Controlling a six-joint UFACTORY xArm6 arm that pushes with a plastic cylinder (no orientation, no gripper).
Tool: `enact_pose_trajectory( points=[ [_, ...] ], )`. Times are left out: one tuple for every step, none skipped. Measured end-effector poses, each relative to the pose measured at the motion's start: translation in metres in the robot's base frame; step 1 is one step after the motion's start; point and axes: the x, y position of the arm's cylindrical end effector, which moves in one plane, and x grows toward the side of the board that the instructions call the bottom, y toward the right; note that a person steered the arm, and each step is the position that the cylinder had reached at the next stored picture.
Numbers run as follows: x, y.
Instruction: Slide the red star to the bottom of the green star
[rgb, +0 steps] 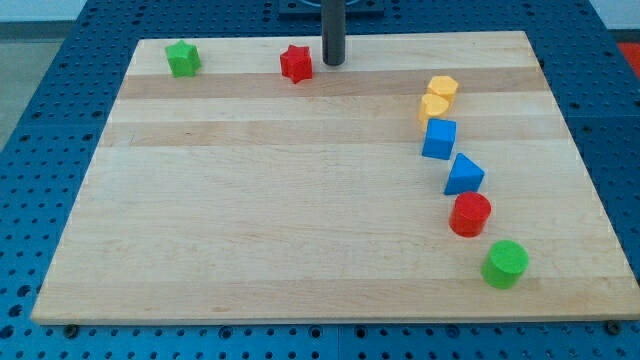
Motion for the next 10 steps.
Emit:
enact_pose_trajectory(
  points=[
    [0.007,-0.032],
    [0.009,-0.048],
    [0.009,-0.052],
    [0.005,-0.108],
    [0.004,-0.155],
    [0.003,-0.142],
    [0.005,-0.087],
    [0.040,-0.120],
    [0.055,-0.140],
    [0.055,-0.148]
  ],
)
